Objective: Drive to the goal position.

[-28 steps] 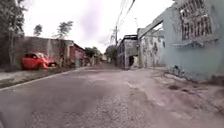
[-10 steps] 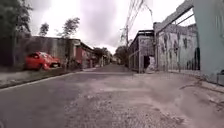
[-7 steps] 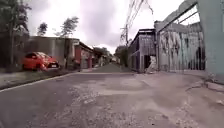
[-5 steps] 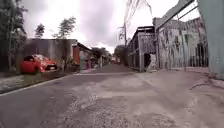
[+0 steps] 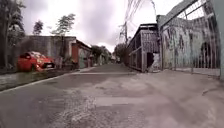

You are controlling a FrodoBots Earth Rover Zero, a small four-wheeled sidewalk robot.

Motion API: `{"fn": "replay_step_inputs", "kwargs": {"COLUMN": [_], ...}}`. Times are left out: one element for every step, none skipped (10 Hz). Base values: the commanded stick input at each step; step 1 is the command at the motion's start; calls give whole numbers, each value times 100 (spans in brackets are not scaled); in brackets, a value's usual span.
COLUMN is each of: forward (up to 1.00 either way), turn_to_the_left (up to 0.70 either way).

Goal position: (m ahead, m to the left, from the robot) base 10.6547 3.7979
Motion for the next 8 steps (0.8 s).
{"fn": "replay_step_inputs", "kwargs": {"forward": [70, 70, 70, 70, 70, 70, 70, 70], "turn_to_the_left": [0, 0, 0, 0, 0, 0, 0, 0]}}
